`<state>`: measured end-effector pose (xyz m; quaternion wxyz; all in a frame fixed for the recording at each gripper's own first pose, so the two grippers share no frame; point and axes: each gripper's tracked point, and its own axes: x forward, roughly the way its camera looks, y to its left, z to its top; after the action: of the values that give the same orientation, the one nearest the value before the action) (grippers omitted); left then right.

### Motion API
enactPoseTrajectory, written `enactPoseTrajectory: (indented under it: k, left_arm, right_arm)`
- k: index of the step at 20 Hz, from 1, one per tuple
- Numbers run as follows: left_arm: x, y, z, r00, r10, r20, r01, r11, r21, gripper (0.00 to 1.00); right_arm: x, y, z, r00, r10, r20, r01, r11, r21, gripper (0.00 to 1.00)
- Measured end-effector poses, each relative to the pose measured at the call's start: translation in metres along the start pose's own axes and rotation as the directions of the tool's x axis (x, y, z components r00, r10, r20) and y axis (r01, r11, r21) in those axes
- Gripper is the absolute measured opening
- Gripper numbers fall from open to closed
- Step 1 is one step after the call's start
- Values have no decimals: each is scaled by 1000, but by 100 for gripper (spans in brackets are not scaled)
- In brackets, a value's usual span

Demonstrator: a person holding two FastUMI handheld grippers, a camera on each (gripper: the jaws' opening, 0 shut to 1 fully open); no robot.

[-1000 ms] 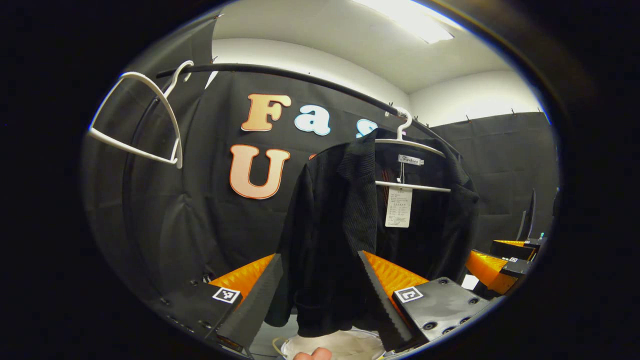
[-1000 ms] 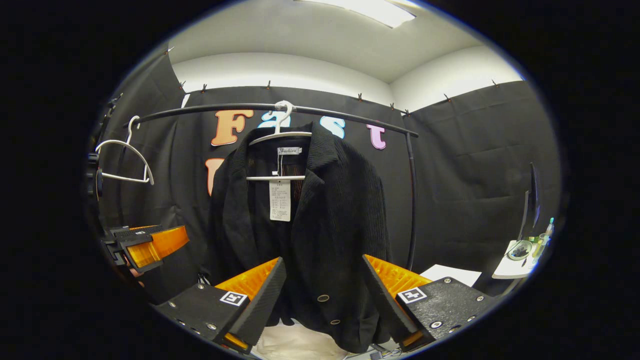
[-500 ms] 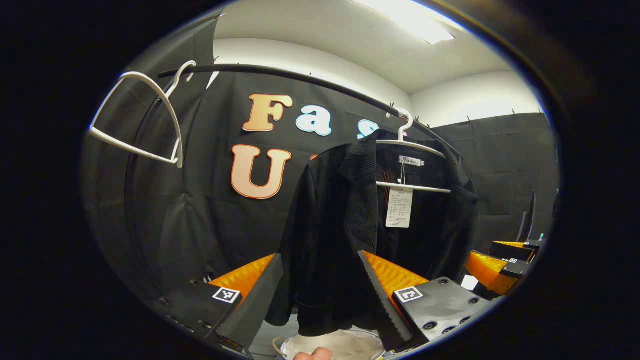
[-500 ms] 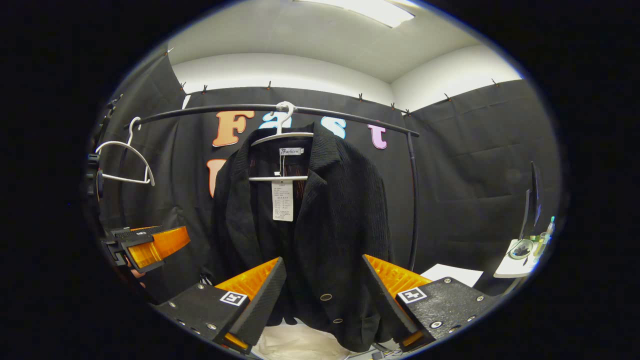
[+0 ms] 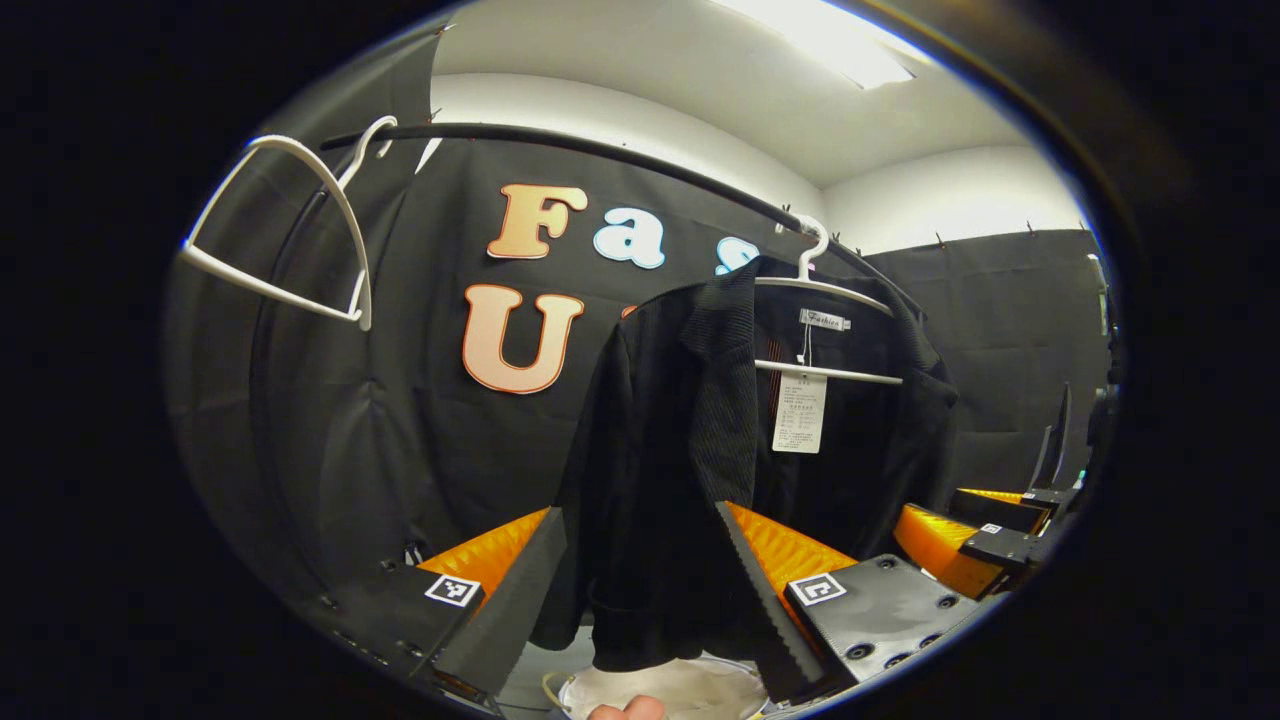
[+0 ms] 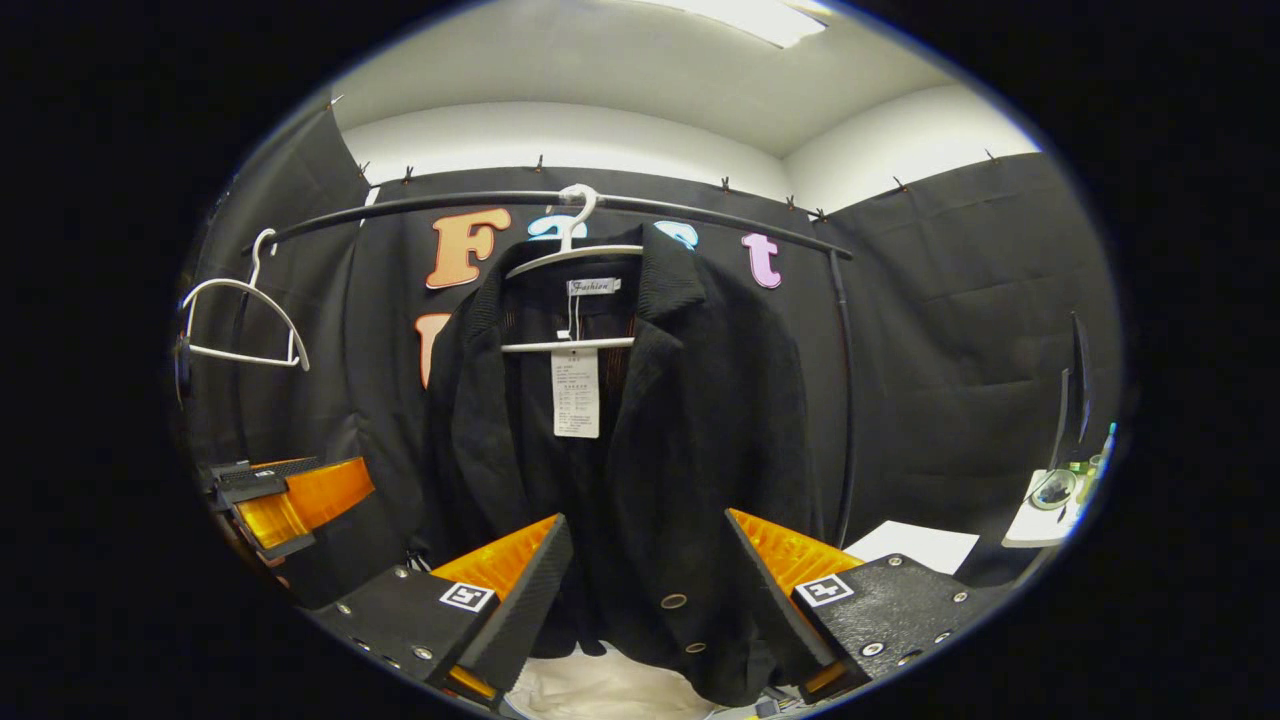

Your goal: Grasp the clothes on the hanger with both hands and then place them into the laundry hamper below.

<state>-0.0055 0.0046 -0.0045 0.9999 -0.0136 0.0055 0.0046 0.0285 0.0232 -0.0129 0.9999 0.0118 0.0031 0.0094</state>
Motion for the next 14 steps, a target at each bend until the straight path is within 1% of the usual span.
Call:
enactPoseTrajectory:
  k: [1, 3, 4, 5, 6, 7, 8, 9, 10, 11, 12, 13, 14]
  left_arm:
    - [2, 0, -1, 1000, -1, 0, 1, 1000, 0, 96]
    - [5, -3, -2, 1000, -20, -4, 20, 1000, -3, 96]
    - [8, -9, -5, 999, -43, -9, 43, 999, -8, 96]
    - [14, -15, -9, 997, -74, -15, 74, 997, -16, 92]
    - [20, -23, -12, 994, -108, -24, 108, 994, -24, 96]
    - [27, -30, -18, 990, -137, -38, 136, 990, -29, 96]
    - [34, -33, -25, 987, -151, -49, 150, 988, -29, 93]
    - [41, -37, -30, 984, -167, -61, 165, 986, -29, 96]
    - [48, -43, -38, 981, -181, -75, 179, 983, -31, 100]
    - [54, -47, -43, 978, -193, -82, 191, 981, -30, 92]
    - [60, -51, -48, 975, -204, -83, 203, 979, -27, 100]
    - [66, -55, -52, 974, -212, -85, 211, 977, -22, 100]
    - [72, -58, -58, 971, -218, -94, 217, 976, -20, 92]
  right_arm:
    - [8, 1, -1, 1000, -9, 8, 9, 1000, -6, 94]
    - [26, 3, -5, 1000, -16, 13, 16, 1000, -24, 93]
    - [36, 4, -10, 1000, -23, 5, 23, 999, -36, 93]
    - [46, 0, -15, 999, -39, -5, 39, 998, -50, 93]
    - [54, -5, -20, 998, -62, -16, 61, 996, -60, 94]
    - [60, -8, -23, 997, -76, -24, 75, 995, -61, 89]
    - [66, -12, -23, 996, -88, -25, 86, 995, -59, 97]
    - [72, -16, -22, 995, -96, -20, 94, 994, -60, 94]
    - [76, -21, -22, 994, -105, -16, 104, 992, -68, 94]
    - [81, -27, -22, 993, -119, -14, 117, 990, -80, 89]
    - [83, -32, -22, 992, -129, -15, 127, 988, -89, 94]
    - [86, -35, -22, 991, -132, -17, 130, 987, -91, 94]
    - [87, -38, -23, 990, -136, -21, 134, 987, -88, 94]
